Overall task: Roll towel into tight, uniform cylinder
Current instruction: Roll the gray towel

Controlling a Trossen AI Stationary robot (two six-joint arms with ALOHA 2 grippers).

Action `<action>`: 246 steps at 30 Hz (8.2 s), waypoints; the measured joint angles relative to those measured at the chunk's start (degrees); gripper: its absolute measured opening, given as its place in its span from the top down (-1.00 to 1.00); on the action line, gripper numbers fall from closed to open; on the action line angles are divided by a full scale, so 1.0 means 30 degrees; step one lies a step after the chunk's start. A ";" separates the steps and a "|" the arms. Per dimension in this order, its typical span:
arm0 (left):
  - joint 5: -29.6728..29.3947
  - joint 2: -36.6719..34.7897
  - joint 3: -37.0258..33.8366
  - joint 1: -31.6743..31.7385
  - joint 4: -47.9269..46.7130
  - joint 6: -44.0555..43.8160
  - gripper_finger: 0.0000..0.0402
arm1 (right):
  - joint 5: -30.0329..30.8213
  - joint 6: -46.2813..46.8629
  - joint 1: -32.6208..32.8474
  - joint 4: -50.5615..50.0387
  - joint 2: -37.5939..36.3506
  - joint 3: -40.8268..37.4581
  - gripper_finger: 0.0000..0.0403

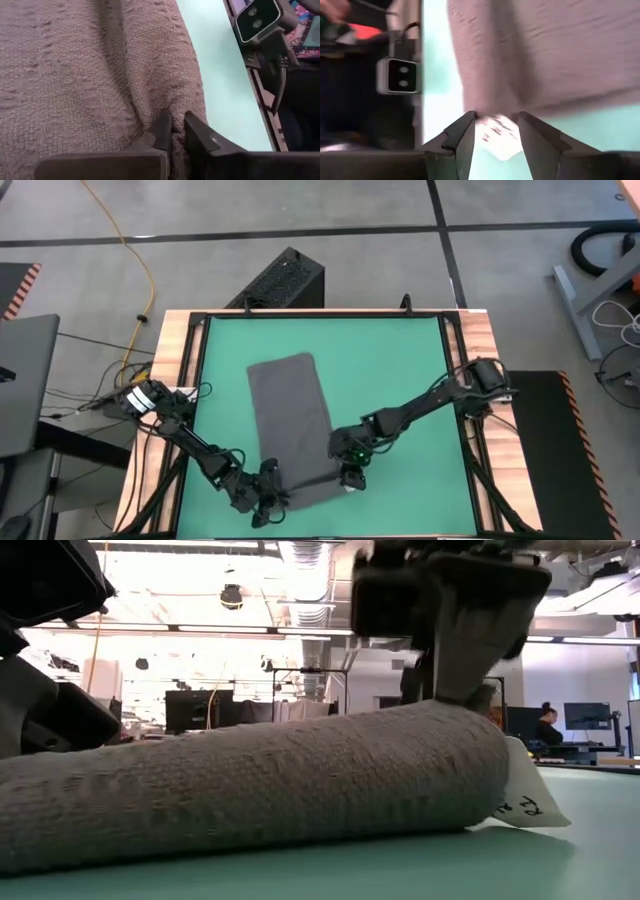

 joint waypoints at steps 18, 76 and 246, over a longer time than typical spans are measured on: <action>-0.0166 0.0095 -0.5538 0.0242 1.3439 -0.1357 0.95 | 1.4869 -0.9860 0.7014 0.6777 0.0288 0.0007 0.13; -0.2283 -0.5223 -0.2497 -0.0078 0.1843 0.4135 0.31 | 0.1480 0.2664 -0.0690 0.5584 0.3016 0.0503 0.79; 0.3306 -0.2739 -0.2720 0.1279 0.4211 0.3380 0.98 | 0.6522 0.8664 0.3511 0.8940 0.0587 -0.3673 0.55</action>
